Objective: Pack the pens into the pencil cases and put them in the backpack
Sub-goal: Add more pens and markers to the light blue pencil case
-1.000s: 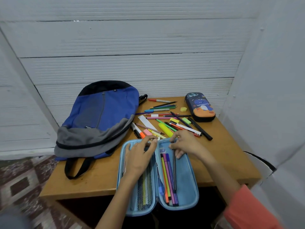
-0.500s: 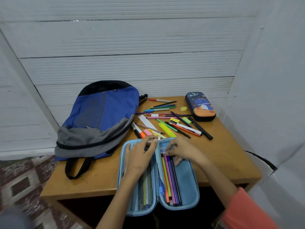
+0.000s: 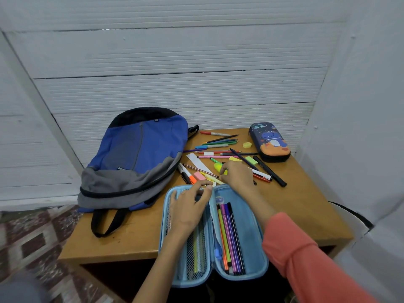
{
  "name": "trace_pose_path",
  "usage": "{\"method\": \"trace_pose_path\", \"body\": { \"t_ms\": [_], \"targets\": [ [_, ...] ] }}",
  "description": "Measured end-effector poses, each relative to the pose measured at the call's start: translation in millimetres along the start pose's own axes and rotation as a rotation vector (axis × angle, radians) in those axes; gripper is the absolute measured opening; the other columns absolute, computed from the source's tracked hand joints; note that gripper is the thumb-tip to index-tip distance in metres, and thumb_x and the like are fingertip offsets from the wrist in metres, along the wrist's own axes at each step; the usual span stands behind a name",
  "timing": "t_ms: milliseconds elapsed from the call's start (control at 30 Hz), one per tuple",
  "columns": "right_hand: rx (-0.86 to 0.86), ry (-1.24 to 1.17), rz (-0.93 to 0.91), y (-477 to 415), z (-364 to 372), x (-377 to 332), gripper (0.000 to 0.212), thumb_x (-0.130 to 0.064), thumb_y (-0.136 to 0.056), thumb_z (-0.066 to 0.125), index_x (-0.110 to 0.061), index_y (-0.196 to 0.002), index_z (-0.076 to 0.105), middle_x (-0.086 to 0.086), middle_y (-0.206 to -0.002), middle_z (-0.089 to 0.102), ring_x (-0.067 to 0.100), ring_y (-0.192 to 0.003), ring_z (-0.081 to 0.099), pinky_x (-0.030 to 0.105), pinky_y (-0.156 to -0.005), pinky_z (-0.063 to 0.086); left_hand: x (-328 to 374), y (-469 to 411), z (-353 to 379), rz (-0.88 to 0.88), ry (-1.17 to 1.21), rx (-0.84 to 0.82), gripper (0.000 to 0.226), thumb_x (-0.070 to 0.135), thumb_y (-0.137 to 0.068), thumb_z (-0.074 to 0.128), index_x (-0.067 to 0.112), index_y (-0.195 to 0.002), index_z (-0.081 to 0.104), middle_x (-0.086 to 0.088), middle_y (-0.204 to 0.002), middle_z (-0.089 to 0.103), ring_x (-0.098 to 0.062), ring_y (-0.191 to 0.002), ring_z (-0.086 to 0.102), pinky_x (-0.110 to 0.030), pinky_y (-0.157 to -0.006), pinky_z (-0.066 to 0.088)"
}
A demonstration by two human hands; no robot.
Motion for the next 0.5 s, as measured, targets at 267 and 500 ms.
{"method": "trace_pose_path", "body": {
  "t_ms": [267, 500],
  "targets": [
    [0.081, -0.169, 0.061, -2.2, 6.7, 8.2, 0.011, -0.027, -0.087, 0.067, -0.02, -0.085, 0.074, -0.001, -0.094, 0.07, 0.016, -0.087, 0.063, 0.033, -0.072, 0.053, -3.4, -0.8, 3.0, 0.016, -0.002, -0.014, 0.033, 0.065, -0.09, 0.03, 0.051, -0.107, 0.055, 0.018, -0.075, 0.064, 0.004, -0.083, 0.057, -0.047, -0.115, 0.017],
    [0.278, -1.148, 0.118, 10.1, -45.7, 10.0, 0.006, -0.014, -0.093, 0.059, -0.008, -0.093, 0.061, 0.005, -0.083, 0.063, 0.01, -0.062, 0.06, 0.022, -0.044, 0.047, -1.7, -0.6, 2.1, 0.011, 0.019, -0.01, 0.03, 0.067, -0.085, 0.028, 0.055, -0.1, 0.052, 0.02, -0.074, 0.062, 0.005, -0.084, 0.058, -0.048, -0.114, 0.018]
  ]
}}
Point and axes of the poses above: each hand's wrist, its own y-axis away from the middle knuckle, its own z-axis out of the palm, x = y × z, the point moved 4 cm from there along -y, towards the middle knuckle
